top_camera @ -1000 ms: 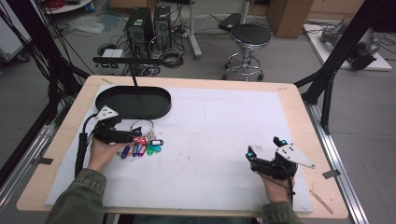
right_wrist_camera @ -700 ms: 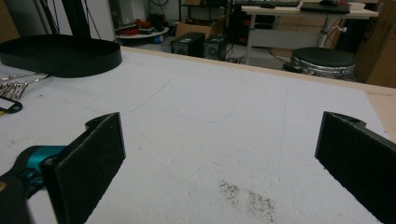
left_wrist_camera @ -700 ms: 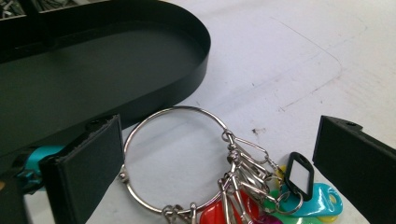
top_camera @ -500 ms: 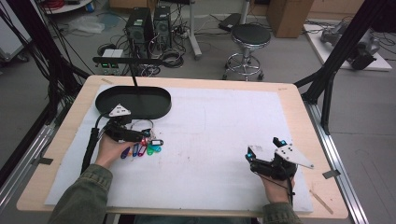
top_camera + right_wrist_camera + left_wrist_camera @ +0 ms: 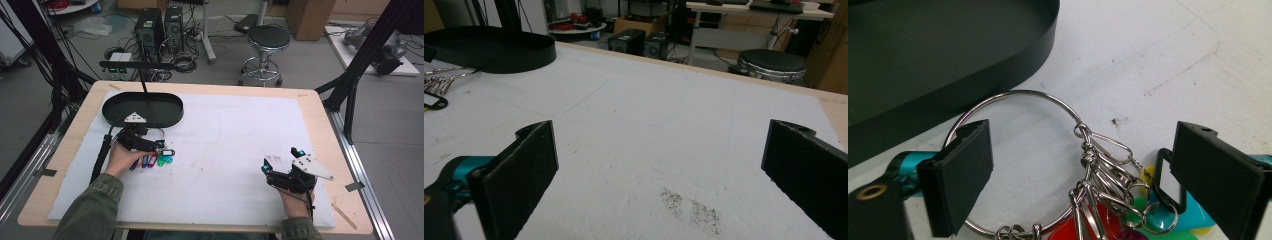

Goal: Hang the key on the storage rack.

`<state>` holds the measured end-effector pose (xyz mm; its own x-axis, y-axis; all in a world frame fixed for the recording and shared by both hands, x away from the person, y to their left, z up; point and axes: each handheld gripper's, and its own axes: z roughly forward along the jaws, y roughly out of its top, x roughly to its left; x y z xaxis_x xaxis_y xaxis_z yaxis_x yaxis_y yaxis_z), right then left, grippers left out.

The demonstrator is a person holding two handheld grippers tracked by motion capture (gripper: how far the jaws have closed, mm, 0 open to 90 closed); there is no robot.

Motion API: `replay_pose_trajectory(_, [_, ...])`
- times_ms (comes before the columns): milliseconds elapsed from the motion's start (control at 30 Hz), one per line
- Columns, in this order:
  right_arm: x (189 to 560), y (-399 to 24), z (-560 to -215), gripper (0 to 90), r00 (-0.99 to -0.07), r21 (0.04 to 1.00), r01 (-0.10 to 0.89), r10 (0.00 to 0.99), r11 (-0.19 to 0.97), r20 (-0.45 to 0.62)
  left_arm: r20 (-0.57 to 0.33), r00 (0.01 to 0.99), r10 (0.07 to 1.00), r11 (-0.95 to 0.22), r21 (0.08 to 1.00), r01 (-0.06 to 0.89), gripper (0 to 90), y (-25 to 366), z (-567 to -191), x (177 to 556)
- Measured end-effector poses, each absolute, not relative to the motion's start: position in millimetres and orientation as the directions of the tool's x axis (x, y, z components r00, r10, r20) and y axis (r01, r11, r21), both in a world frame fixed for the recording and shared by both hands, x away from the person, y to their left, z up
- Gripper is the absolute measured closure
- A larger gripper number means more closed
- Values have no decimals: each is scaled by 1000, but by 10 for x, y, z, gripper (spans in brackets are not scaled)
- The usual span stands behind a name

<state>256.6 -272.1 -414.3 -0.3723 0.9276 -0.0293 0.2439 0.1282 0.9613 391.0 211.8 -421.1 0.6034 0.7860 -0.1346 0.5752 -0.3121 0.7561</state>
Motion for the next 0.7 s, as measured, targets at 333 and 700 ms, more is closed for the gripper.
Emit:
replay_pose_trajectory(333, [2570,-2704,-4149,5,-377,959,246,926,138,-36,-140,622,770,-351,722,597,254,2084,-4271,3940])
replay_pose_trajectory(700, [2571,-2698,-4152,5,-381,958,248,924,145,-41,-158,641,751,-361,715,599,469,2062,-4315,3959])
